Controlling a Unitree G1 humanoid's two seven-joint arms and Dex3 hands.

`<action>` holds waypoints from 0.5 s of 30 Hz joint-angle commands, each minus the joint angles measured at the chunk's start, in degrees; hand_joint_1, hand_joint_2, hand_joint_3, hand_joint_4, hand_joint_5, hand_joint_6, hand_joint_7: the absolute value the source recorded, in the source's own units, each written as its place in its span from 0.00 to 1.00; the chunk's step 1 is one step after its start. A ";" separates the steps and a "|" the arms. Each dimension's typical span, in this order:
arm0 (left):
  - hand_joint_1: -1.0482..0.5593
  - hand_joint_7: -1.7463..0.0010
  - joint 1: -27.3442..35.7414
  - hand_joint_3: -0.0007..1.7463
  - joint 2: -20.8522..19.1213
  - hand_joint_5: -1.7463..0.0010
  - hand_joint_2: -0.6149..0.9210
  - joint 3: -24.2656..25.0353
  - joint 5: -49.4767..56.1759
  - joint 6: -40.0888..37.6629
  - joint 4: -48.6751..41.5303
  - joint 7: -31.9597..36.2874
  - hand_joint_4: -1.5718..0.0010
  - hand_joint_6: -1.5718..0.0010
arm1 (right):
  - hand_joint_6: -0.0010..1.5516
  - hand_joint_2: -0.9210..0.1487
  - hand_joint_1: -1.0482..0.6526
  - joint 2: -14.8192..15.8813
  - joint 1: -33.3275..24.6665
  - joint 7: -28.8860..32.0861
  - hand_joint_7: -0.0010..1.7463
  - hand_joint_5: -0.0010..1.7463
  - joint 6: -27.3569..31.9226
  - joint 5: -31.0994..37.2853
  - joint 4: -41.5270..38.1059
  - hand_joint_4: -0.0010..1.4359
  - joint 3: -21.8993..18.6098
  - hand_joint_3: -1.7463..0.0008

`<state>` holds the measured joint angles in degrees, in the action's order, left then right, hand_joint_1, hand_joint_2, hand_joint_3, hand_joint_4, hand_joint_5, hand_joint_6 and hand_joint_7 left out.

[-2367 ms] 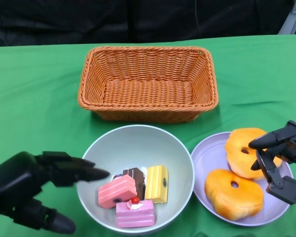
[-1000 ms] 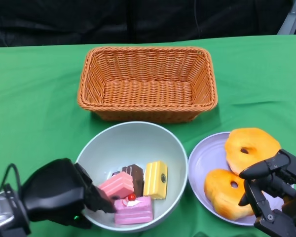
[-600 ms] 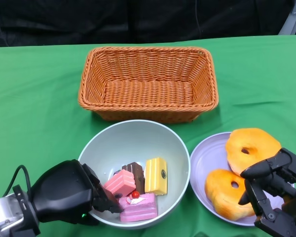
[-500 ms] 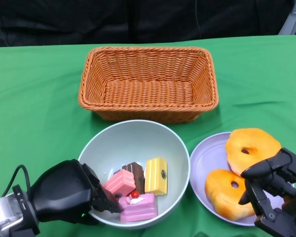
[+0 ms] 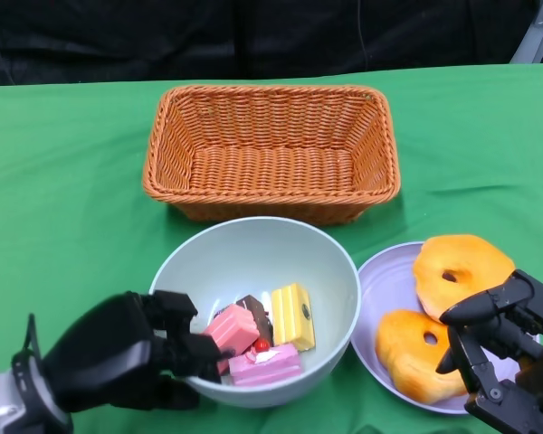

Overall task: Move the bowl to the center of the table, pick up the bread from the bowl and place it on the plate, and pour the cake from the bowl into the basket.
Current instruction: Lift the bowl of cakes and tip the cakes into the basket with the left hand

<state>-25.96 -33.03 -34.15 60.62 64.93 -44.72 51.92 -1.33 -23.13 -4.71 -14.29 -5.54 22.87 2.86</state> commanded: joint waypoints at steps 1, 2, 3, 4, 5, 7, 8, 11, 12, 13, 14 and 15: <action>0.54 0.26 -1.15 0.43 -2.35 0.01 0.83 2.25 -7.98 6.28 -0.74 -4.62 0.51 0.50 | 0.43 0.18 0.59 -0.12 -0.28 0.07 0.67 0.89 -0.18 -0.52 -0.39 0.48 0.01 0.56; 0.53 0.29 -1.24 0.51 -2.78 0.01 0.78 2.63 -12.16 9.28 -1.32 -7.58 0.50 0.48 | 0.42 0.17 0.59 -0.16 -0.31 -0.01 0.67 0.89 -0.03 -0.72 -0.41 0.47 0.07 0.57; 0.52 0.31 -1.28 0.57 -3.05 0.01 0.74 2.96 -16.20 11.68 -1.82 -10.56 0.49 0.47 | 0.42 0.16 0.58 -0.21 -0.21 -0.07 0.67 0.89 0.09 -0.88 -0.52 0.47 0.13 0.59; 0.52 0.31 -1.15 0.59 -3.34 0.01 0.73 3.10 -20.45 13.39 -1.95 -13.68 0.49 0.46 | 0.42 0.15 0.58 -0.23 -0.13 -0.09 0.67 0.89 0.15 -0.93 -0.63 0.46 0.15 0.60; 0.53 0.32 -0.80 0.61 -3.72 0.01 0.73 2.86 -24.87 14.11 -1.63 -16.79 0.48 0.45 | 0.42 0.14 0.58 -0.24 -0.04 -0.06 0.67 0.90 0.08 -0.82 -0.78 0.46 0.16 0.61; 0.55 0.34 0.06 0.63 -4.30 0.03 0.73 2.56 -32.46 14.65 -0.53 -22.65 0.47 0.43 | 0.42 0.13 0.58 -0.30 0.01 0.03 0.67 0.90 0.13 -0.74 -0.87 0.46 0.18 0.62; 0.56 0.34 0.49 0.64 -4.81 0.03 0.73 2.19 -36.53 14.75 0.56 -25.43 0.47 0.42 | 0.42 0.12 0.58 -0.33 0.09 0.07 0.67 0.90 0.12 -0.64 -1.04 0.46 0.22 0.62; 0.58 0.34 1.98 0.65 -5.65 0.04 0.73 2.16 -45.95 13.47 4.13 -33.33 0.47 0.42 | 0.42 0.12 0.58 -0.28 0.29 0.06 0.67 0.89 -0.13 -0.29 -1.44 0.47 0.27 0.62; 0.57 0.33 2.66 0.66 -6.04 0.04 0.73 2.03 -49.81 12.33 6.26 -36.05 0.48 0.42 | 0.42 0.12 0.58 -0.27 0.34 0.04 0.67 0.89 -0.16 -0.26 -1.55 0.47 0.28 0.62; 0.58 0.31 3.34 0.71 -6.27 0.04 0.69 2.13 -53.08 11.24 8.11 -38.67 0.48 0.43 | 0.42 0.12 0.59 -0.27 0.37 0.03 0.67 0.89 -0.17 -0.25 -1.62 0.47 0.29 0.62; 0.58 0.30 4.09 0.72 -6.43 0.04 0.68 2.07 -57.06 9.75 10.37 -41.41 0.48 0.44 | 0.42 0.12 0.59 -0.31 0.43 0.08 0.67 0.89 -0.09 -0.25 -1.69 0.47 0.28 0.62; 0.58 0.29 4.81 0.74 -6.41 0.04 0.66 2.34 -60.12 8.43 12.13 -43.99 0.47 0.44 | 0.42 0.12 0.59 -0.35 0.47 0.12 0.67 0.89 -0.02 -0.27 -1.73 0.47 0.27 0.62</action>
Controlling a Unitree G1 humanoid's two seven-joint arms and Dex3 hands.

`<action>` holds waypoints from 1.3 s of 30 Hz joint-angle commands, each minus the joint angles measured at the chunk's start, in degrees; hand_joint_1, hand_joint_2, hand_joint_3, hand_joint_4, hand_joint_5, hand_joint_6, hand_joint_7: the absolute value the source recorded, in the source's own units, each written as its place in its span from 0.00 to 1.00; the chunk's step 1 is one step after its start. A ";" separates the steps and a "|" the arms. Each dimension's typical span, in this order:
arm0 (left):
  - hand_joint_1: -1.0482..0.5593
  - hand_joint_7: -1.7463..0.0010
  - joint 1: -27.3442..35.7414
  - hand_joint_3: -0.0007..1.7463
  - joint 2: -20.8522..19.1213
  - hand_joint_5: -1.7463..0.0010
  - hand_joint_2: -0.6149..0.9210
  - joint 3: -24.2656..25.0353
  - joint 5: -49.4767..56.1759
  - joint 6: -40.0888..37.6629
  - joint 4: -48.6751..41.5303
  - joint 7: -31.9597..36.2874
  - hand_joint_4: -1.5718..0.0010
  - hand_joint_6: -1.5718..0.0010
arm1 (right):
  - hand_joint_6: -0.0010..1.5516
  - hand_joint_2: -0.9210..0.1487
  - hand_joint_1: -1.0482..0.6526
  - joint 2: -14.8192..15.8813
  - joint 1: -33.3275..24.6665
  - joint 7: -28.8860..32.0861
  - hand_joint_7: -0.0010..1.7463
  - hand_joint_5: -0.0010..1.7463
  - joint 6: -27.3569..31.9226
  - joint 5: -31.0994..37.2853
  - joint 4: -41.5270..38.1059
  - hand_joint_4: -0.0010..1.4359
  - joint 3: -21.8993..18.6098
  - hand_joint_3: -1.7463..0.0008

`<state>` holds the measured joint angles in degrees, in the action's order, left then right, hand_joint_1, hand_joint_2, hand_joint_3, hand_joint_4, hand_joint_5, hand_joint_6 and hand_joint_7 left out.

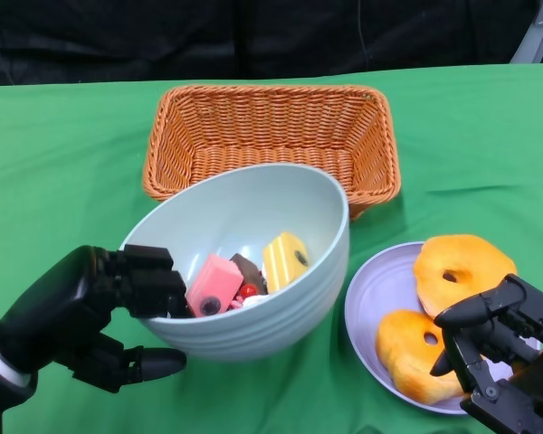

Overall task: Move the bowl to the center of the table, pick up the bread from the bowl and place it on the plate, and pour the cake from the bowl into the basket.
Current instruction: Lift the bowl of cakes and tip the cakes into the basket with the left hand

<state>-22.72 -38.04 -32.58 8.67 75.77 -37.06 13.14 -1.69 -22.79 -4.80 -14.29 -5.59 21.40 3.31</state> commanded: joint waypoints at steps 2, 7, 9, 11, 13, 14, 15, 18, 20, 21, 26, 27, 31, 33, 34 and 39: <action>0.59 0.27 2.72 0.76 -0.84 0.05 0.65 1.86 -13.69 -5.12 7.92 -9.88 0.47 0.44 | 0.42 0.12 0.59 0.03 0.22 0.23 0.68 0.89 0.11 -0.18 -0.38 0.47 -0.17 0.62; 0.57 0.16 2.69 0.78 3.30 0.02 0.67 6.71 -22.74 -11.90 13.23 -20.03 0.48 0.49 | 0.41 0.15 0.60 0.48 0.57 0.14 0.69 0.89 0.47 0.85 -0.80 0.47 -0.04 0.59; 0.57 0.15 3.52 0.78 4.59 0.02 0.67 8.96 -23.71 -13.21 14.12 -23.36 0.48 0.50 | 0.41 0.16 0.60 0.43 0.58 0.13 0.70 0.89 0.47 0.91 -0.81 0.47 -0.06 0.58; 0.60 0.15 -0.67 0.78 8.15 0.01 0.67 11.02 -24.04 -16.83 12.45 -26.36 0.49 0.50 | 0.41 0.19 0.60 0.29 0.87 -0.30 0.71 0.90 0.24 1.05 -1.99 0.47 0.60 0.56; 0.62 0.14 -2.30 0.77 10.52 0.00 0.67 13.14 -24.00 -18.81 11.77 -28.96 0.49 0.51 | 0.41 0.21 0.60 0.25 1.03 -0.47 0.71 0.91 0.05 1.09 -2.58 0.47 0.90 0.54; 0.62 0.14 -2.13 0.77 11.27 0.00 0.67 14.25 -23.91 -19.21 11.86 -30.20 0.49 0.51 | 0.41 0.21 0.60 0.27 1.06 -0.45 0.71 0.91 -0.01 1.09 -2.65 0.46 0.91 0.54; 0.62 0.14 -1.97 0.77 11.98 0.00 0.67 15.30 -23.80 -19.58 11.93 -31.34 0.49 0.51 | 0.41 0.21 0.60 0.30 1.07 -0.43 0.71 0.91 -0.06 1.08 -2.69 0.46 0.93 0.53; 0.61 0.15 -7.06 0.76 16.14 0.00 0.69 17.70 -21.67 -21.23 7.06 -33.81 0.50 0.52 | 0.41 0.23 0.60 0.23 0.91 -0.41 0.72 0.91 -1.20 2.26 -4.12 0.47 1.69 0.52; 0.61 0.15 -7.78 0.76 17.49 0.00 0.69 19.20 -21.09 -21.26 5.95 -35.31 0.50 0.52 | 0.41 0.24 0.59 0.19 0.92 -0.40 0.72 0.91 -1.46 2.45 -4.39 0.48 1.77 0.51; 0.61 0.15 -7.84 0.76 17.98 0.00 0.69 19.91 -20.87 -21.19 5.67 -35.98 0.50 0.52 | 0.41 0.25 0.59 0.19 0.94 -0.39 0.72 0.91 -1.53 2.47 -4.45 0.48 1.77 0.51; 0.58 0.16 -18.46 0.66 24.63 0.00 0.75 22.24 -15.45 -21.81 -7.12 -35.59 0.51 0.54 | 0.41 0.18 0.58 0.42 0.95 -0.96 0.71 0.90 -2.94 3.39 -7.05 0.47 2.82 0.58; 0.57 0.16 -19.53 0.64 25.62 0.01 0.76 22.77 -14.92 -21.62 -8.74 -35.47 0.51 0.54 | 0.41 0.17 0.58 0.40 0.96 -0.96 0.71 0.90 -2.91 3.40 -7.30 0.47 2.88 0.59; 0.56 0.18 -23.23 0.62 28.85 0.04 0.76 24.61 -12.75 -21.35 -14.21 -34.76 0.48 0.53 | 0.41 0.15 0.57 0.42 1.10 -1.17 0.71 0.90 -3.27 3.19 -8.35 0.47 2.99 0.62; 0.54 0.21 -24.63 0.56 30.41 0.05 0.80 25.47 -12.65 -22.20 -16.13 -35.06 0.47 0.51 | 0.41 0.14 0.58 0.42 1.10 -1.37 0.71 0.91 -3.14 2.92 -8.60 0.47 3.06 0.62; 0.53 0.21 -25.19 0.53 31.16 0.05 0.82 25.90 -12.67 -22.62 -16.90 -35.17 0.47 0.51 | 0.41 0.14 0.58 0.42 1.09 -1.50 0.71 0.91 -2.99 2.70 -8.64 0.47 3.09 0.62; 0.53 0.20 -27.58 0.49 33.91 0.02 0.85 27.94 -11.64 -24.32 -20.24 -34.33 0.48 0.52 | 0.41 0.14 0.59 0.55 1.08 -1.84 0.72 0.91 -2.98 2.70 -9.11 0.46 3.14 0.63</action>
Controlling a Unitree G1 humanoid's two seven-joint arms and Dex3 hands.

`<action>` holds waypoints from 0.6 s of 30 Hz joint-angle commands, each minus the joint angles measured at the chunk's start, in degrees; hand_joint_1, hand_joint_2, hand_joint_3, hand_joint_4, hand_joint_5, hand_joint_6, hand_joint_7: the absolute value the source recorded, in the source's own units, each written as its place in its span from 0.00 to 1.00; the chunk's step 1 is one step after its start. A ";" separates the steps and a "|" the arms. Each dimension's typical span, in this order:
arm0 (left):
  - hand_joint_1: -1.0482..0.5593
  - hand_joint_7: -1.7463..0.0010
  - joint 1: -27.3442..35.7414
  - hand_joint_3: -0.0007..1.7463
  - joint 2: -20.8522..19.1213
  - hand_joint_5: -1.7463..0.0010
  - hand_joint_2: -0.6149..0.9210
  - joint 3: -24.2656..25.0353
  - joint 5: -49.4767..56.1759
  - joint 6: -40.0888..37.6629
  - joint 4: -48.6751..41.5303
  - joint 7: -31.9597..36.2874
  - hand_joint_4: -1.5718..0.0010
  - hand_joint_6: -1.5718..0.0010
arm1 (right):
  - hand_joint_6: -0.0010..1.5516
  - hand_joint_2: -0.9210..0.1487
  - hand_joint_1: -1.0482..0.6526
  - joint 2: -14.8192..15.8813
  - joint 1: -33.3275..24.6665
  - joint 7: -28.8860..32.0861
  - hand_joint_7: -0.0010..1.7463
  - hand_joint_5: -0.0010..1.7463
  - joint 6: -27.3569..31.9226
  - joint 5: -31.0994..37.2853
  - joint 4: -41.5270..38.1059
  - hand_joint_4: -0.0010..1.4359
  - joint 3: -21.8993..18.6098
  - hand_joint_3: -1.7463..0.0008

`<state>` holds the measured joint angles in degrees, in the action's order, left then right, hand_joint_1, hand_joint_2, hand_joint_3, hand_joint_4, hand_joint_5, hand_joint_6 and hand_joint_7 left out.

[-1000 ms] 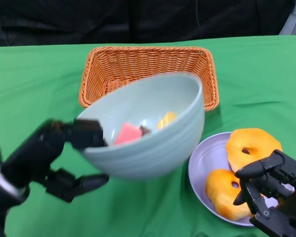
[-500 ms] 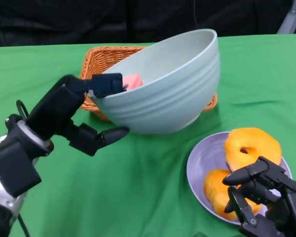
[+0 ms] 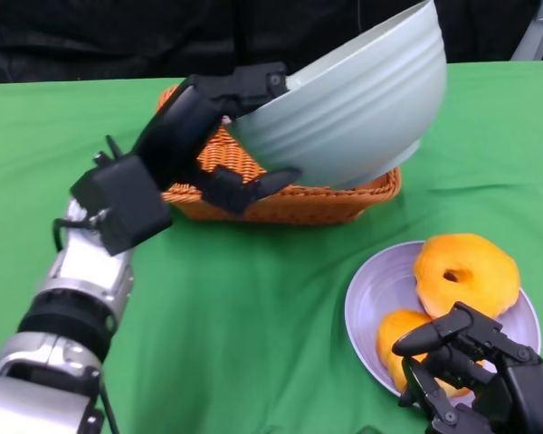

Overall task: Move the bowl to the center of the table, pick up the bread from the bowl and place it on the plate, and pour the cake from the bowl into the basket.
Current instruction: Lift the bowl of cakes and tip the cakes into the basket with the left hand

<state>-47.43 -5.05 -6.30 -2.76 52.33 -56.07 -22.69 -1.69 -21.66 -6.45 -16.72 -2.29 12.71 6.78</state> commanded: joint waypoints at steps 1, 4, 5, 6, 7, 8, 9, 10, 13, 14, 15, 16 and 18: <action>0.53 0.21 -3.42 0.52 1.77 0.03 0.84 2.32 -0.82 -2.12 -1.87 1.20 0.49 0.52 | 0.40 0.14 0.59 0.60 -0.07 -0.34 0.72 0.91 -0.62 -0.63 -0.60 0.46 -0.33 0.63; 0.53 0.22 -4.86 0.56 4.35 0.04 0.82 4.87 -3.67 -7.28 -3.02 -0.79 0.47 0.51 | 0.40 0.13 0.59 0.64 -0.09 -0.52 0.72 0.91 -0.88 -0.43 -1.06 0.46 -0.37 0.63; 0.53 0.22 -5.23 0.57 4.93 0.03 0.82 5.54 -4.12 -8.68 -3.21 -0.91 0.47 0.50 | 0.40 0.13 0.58 0.64 -0.09 -0.64 0.72 0.91 -0.92 -0.52 -1.19 0.46 -0.37 0.64; 0.53 0.21 -5.68 0.58 5.54 0.03 0.81 6.29 -4.74 -10.45 -3.47 -0.97 0.46 0.50 | 0.40 0.13 0.58 0.63 -0.10 -0.81 0.72 0.91 -0.90 -0.71 -1.29 0.46 -0.36 0.64; 0.52 0.19 -5.99 0.59 5.97 0.03 0.80 6.89 -5.07 -11.71 -3.60 -1.03 0.46 0.50 | 0.40 0.13 0.58 0.61 -0.10 -0.94 0.72 0.91 -0.89 -0.84 -1.36 0.46 -0.36 0.64; 0.52 0.19 -6.17 0.61 6.22 0.02 0.79 7.30 -5.21 -12.52 -3.62 -1.09 0.46 0.50 | 0.40 0.13 0.58 0.59 -0.10 -1.04 0.72 0.91 -0.89 -0.91 -1.41 0.46 -0.36 0.64; 0.52 0.18 -6.22 0.61 6.35 0.02 0.78 7.57 -5.25 -12.99 -3.55 -1.20 0.46 0.51 | 0.40 0.13 0.58 0.58 -0.09 -1.09 0.72 0.90 -0.90 -0.94 -1.42 0.46 -0.38 0.64; 0.52 0.18 -6.83 0.61 6.95 0.02 0.78 8.69 -6.51 -15.22 -4.14 -1.69 0.46 0.51 | 0.40 0.13 0.58 0.53 -0.12 -1.10 0.72 0.90 -1.00 -0.83 -1.55 0.46 -0.31 0.64; 0.49 0.12 -8.30 0.63 8.14 0.00 0.78 11.63 -9.43 -20.70 -5.87 -3.38 0.49 0.56 | 0.40 0.12 0.59 0.47 -0.15 -1.18 0.72 0.90 -1.42 -0.73 -2.00 0.46 -0.20 0.64; 0.48 0.11 -8.51 0.63 8.31 0.00 0.78 12.31 -9.88 -21.87 -6.10 -3.82 0.50 0.57 | 0.40 0.12 0.59 0.45 -0.14 -1.17 0.72 0.90 -1.50 -0.71 -2.09 0.46 -0.20 0.64; 0.49 0.09 -8.79 0.63 8.51 0.00 0.77 13.15 -10.60 -23.60 -6.35 -4.25 0.50 0.57 | 0.40 0.12 0.59 0.41 -0.21 -1.12 0.72 0.90 -1.34 -0.67 -2.00 0.46 -0.18 0.64; 0.49 0.08 -9.02 0.63 8.67 0.00 0.77 13.83 -11.16 -25.09 -6.52 -4.52 0.50 0.58 | 0.40 0.13 0.59 0.38 -0.27 -1.08 0.72 0.90 -1.16 -0.64 -1.90 0.46 -0.17 0.64; 0.50 0.07 -9.61 0.64 9.12 0.00 0.77 15.64 -12.74 -29.00 -6.95 -4.81 0.50 0.58 | 0.40 0.13 0.59 0.38 -0.43 -0.99 0.72 0.90 -0.86 -0.50 -1.59 0.46 -0.12 0.63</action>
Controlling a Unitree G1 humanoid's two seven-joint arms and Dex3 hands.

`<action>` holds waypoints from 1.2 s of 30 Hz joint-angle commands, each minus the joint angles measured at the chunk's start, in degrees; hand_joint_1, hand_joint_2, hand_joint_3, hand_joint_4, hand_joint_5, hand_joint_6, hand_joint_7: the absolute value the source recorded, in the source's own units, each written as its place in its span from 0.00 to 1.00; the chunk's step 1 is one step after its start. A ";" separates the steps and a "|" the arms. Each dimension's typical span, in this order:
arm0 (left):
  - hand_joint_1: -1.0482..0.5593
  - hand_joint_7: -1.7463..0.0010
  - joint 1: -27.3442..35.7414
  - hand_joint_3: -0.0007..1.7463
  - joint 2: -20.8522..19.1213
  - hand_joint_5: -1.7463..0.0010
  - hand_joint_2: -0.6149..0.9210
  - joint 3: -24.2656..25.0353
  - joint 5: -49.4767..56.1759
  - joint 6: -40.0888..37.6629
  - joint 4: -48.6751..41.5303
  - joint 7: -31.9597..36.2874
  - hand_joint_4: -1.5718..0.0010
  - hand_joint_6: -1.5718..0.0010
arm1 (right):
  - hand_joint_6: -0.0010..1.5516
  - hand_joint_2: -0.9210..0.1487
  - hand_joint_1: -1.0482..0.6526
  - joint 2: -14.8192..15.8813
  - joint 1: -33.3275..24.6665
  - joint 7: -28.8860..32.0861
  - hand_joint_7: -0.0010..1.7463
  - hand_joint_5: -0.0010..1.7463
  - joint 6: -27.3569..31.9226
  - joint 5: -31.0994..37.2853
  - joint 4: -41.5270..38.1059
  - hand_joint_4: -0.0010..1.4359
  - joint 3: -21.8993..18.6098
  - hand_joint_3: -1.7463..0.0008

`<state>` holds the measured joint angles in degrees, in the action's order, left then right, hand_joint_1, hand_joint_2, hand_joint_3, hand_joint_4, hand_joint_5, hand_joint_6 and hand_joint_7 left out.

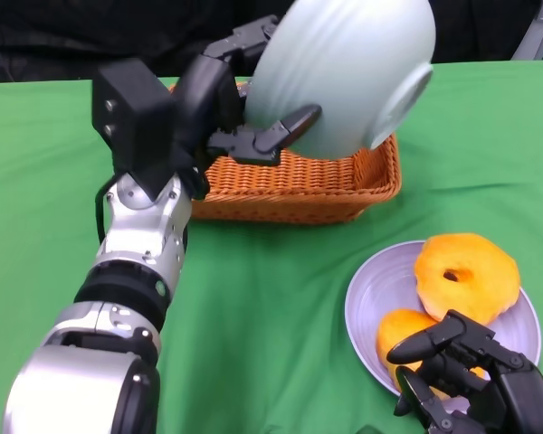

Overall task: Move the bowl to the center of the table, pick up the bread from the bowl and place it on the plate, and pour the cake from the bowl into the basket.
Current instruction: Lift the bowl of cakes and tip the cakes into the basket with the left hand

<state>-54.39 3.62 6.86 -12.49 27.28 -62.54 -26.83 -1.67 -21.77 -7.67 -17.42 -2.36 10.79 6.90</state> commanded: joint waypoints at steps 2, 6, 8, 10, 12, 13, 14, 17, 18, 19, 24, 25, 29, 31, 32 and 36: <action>0.52 0.06 -3.14 0.65 0.86 0.00 0.77 4.09 -4.35 -7.45 -0.69 -0.78 0.50 0.58 | 0.40 0.13 0.59 0.41 -0.44 0.29 0.72 0.90 -0.01 -0.27 0.57 0.46 -0.20 0.63; 0.56 0.06 -5.00 0.64 1.51 0.00 0.81 9.42 -10.08 -18.46 -2.28 -1.71 0.48 0.54 | 0.40 0.14 0.59 0.45 -0.39 0.33 0.73 0.90 -0.50 -0.04 0.33 0.46 -0.25 0.62; 0.56 0.07 -5.43 0.64 1.42 0.00 0.82 11.07 -11.57 -21.70 -2.70 -2.20 0.47 0.53 | 0.40 0.15 0.59 0.43 -0.40 0.41 0.72 0.90 -0.54 0.03 0.32 0.47 -0.27 0.62; 0.56 0.07 -6.05 0.62 1.30 0.00 0.85 13.59 -13.91 -26.03 -3.56 -2.69 0.49 0.54 | 0.40 0.15 0.59 0.46 -0.36 0.38 0.72 0.90 -0.81 0.04 0.18 0.47 -0.29 0.62; 0.57 0.06 -6.51 0.59 1.28 0.00 0.87 15.87 -15.98 -29.05 -4.32 -3.25 0.51 0.56 | 0.40 0.15 0.58 0.53 -0.28 0.42 0.72 0.89 -1.26 0.24 -0.10 0.47 -0.35 0.62; 0.57 0.06 -6.83 0.59 1.29 0.00 0.87 17.20 -17.19 -30.85 -4.78 -2.86 0.52 0.56 | 0.40 0.15 0.58 0.51 -0.32 0.48 0.72 0.89 -1.39 0.34 -0.17 0.47 -0.35 0.62; 0.56 0.05 -7.05 0.58 1.29 0.00 0.87 18.11 -17.98 -32.13 -5.07 -2.53 0.52 0.57 | 0.41 0.15 0.58 0.49 -0.36 0.53 0.72 0.89 -1.46 0.41 -0.21 0.47 -0.34 0.62; 0.56 0.05 -7.58 0.58 1.32 0.00 0.87 20.36 -19.76 -34.87 -5.67 -1.56 0.52 0.57 | 0.41 0.15 0.58 0.46 -0.44 0.62 0.72 0.89 -1.52 0.52 -0.23 0.47 -0.29 0.62; 0.56 0.05 -7.91 0.58 1.32 0.00 0.87 21.94 -21.17 -36.56 -6.15 -0.85 0.51 0.57 | 0.40 0.15 0.58 0.47 -0.45 0.57 0.72 0.89 -1.56 0.46 -0.28 0.47 -0.26 0.62; 0.55 0.05 -8.14 0.58 1.31 0.00 0.87 23.07 -22.17 -37.80 -6.48 -0.33 0.51 0.57 | 0.40 0.15 0.58 0.48 -0.46 0.52 0.72 0.89 -1.60 0.40 -0.31 0.47 -0.24 0.62; 0.54 0.01 -8.61 0.61 0.98 0.00 0.85 25.31 -23.23 -40.00 -7.28 -0.07 0.50 0.58 | 0.40 0.15 0.58 0.44 -0.54 0.68 0.72 0.89 -1.57 0.61 -0.25 0.47 -0.17 0.62; 0.54 0.00 -8.66 0.62 0.92 0.00 0.85 25.53 -23.17 -40.20 -7.39 -0.27 0.50 0.58 | 0.40 0.15 0.58 0.46 -0.55 0.71 0.72 0.89 -1.57 0.68 -0.24 0.47 -0.17 0.62; 0.54 0.00 -8.87 0.62 0.35 0.00 0.82 26.87 -23.85 -42.71 -7.98 -2.05 0.49 0.58 | 0.40 0.15 0.58 0.42 -0.70 0.55 0.72 0.89 -1.38 0.36 -0.06 0.47 -0.11 0.63; 0.53 0.00 -9.13 0.60 0.11 0.00 0.81 28.12 -24.90 -44.71 -8.26 -1.71 0.49 0.58 | 0.40 0.15 0.57 0.39 -0.77 0.56 0.72 0.89 -1.35 0.33 0.02 0.47 -0.09 0.63; 0.52 0.00 -9.28 0.59 -0.03 0.00 0.82 28.91 -25.67 -46.03 -8.46 -1.27 0.48 0.58 | 0.40 0.15 0.57 0.40 -0.80 0.58 0.72 0.89 -1.35 0.38 0.06 0.47 -0.08 0.63; 0.50 0.00 -9.49 0.36 -0.20 0.00 0.95 30.75 -27.40 -48.66 -8.53 0.13 0.49 0.58 | 0.40 0.14 0.57 0.45 -0.68 0.74 0.73 0.89 -1.71 0.81 -0.15 0.47 -0.12 0.64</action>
<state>-61.48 4.18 37.14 -39.00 -21.12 -71.24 -27.09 -1.67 -22.15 -7.18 -18.46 -1.36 10.65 6.99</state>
